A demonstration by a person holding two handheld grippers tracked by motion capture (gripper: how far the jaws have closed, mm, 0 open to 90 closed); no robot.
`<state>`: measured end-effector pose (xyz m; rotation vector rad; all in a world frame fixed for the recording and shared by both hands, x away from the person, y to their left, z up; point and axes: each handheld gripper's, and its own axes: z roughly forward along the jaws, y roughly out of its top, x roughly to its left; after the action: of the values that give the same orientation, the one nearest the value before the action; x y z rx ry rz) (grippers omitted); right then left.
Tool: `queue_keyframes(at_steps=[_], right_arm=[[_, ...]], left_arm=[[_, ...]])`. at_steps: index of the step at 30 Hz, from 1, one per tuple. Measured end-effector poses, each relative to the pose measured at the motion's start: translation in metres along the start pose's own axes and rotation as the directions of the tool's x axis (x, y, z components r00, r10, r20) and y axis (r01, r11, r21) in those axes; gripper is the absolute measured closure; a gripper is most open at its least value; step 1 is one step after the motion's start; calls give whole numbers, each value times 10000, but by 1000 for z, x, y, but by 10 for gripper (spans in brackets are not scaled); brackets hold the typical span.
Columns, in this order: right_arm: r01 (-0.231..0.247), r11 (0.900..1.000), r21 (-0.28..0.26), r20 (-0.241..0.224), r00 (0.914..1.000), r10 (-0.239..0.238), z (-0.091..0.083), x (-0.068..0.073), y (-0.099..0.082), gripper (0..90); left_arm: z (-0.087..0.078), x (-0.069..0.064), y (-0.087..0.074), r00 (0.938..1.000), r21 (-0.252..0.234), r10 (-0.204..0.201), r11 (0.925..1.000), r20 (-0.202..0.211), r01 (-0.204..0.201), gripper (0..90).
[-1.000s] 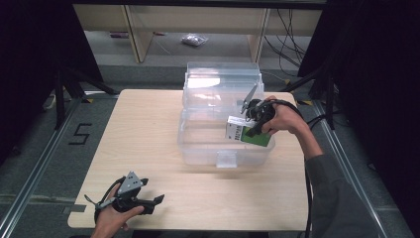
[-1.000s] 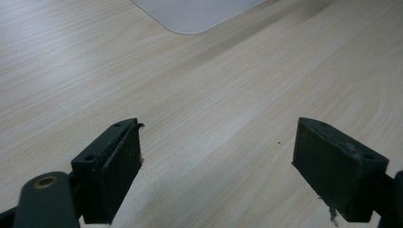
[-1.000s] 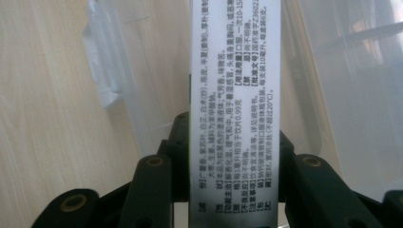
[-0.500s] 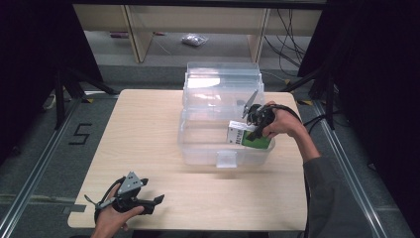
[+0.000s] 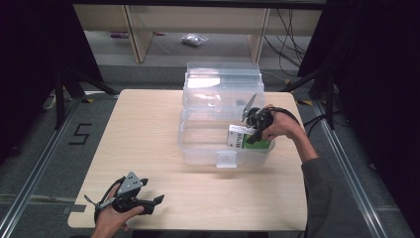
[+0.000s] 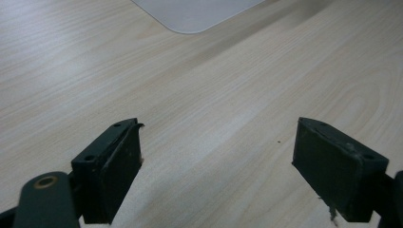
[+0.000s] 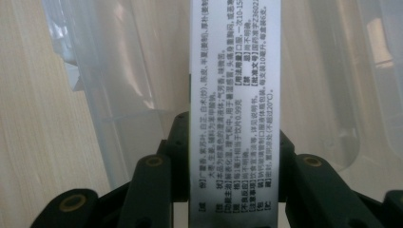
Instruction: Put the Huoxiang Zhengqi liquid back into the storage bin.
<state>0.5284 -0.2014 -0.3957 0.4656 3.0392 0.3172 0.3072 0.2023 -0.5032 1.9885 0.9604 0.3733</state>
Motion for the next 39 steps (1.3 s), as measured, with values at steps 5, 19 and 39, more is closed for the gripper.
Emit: queue_keyframes(at_steps=[5, 19, 39], right_arm=[[295, 9995, 57, -70, 9995, -295, 7, -2, -3, 643], [696, 9975, -137, -543, 9961, -702, 16, -1, -2, 622], [-1571, 9512, -2654, 203, 9855, 1685, -43, 12, -12, 364]], left_arm=[[-1, 1, 0, 9998, 184, 204, 9996, -10, -203, 158], [0, 0, 0, 10000, -27, -26, 10000, -25, 26, 158], [-1, 1, 1, 10000, 108, 94, 9999, 4, -94, 158]])
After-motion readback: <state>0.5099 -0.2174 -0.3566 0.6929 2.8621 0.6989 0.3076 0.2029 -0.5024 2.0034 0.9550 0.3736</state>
